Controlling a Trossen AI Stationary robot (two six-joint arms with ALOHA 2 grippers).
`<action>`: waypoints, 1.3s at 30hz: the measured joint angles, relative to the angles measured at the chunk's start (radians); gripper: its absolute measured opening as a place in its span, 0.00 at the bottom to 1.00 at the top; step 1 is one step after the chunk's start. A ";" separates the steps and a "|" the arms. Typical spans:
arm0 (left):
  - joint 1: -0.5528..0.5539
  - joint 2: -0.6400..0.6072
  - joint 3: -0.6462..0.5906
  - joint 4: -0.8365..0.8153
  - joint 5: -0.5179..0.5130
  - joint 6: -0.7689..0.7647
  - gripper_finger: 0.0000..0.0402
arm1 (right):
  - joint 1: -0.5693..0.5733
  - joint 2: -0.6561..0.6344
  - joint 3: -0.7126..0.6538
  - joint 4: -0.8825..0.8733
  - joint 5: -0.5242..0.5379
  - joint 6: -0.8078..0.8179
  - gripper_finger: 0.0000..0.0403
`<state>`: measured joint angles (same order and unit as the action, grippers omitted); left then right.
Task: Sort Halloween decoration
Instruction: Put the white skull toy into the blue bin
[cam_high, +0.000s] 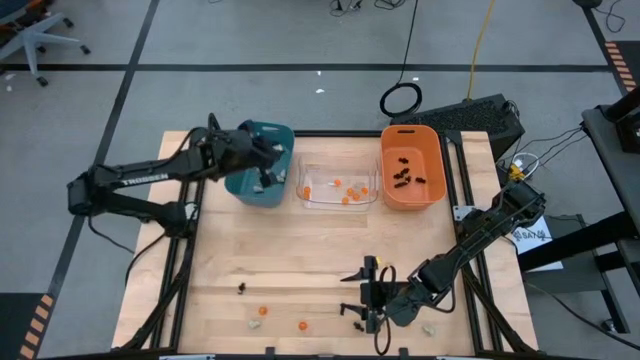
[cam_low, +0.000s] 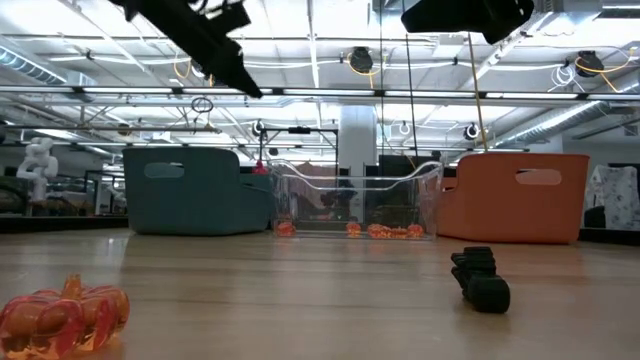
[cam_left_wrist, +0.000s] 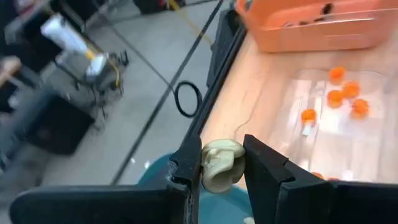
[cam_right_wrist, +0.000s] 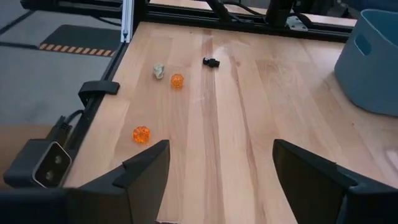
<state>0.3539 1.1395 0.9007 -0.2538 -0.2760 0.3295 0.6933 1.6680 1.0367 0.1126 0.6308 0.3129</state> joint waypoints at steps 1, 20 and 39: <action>0.024 0.008 0.000 -0.008 0.019 -0.011 0.22 | 0.000 0.000 0.000 0.000 0.000 -0.012 0.66; 0.279 0.284 0.000 -0.231 0.222 -0.168 0.22 | -0.037 0.000 0.000 -0.029 0.000 -0.134 0.66; 0.297 0.418 0.000 -0.260 0.222 -0.198 0.27 | -0.064 0.000 0.000 -0.091 -0.004 -0.047 0.66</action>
<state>0.6506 1.5570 0.9009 -0.5138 -0.0536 0.1311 0.6296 1.6680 1.0367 0.0220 0.6270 0.2658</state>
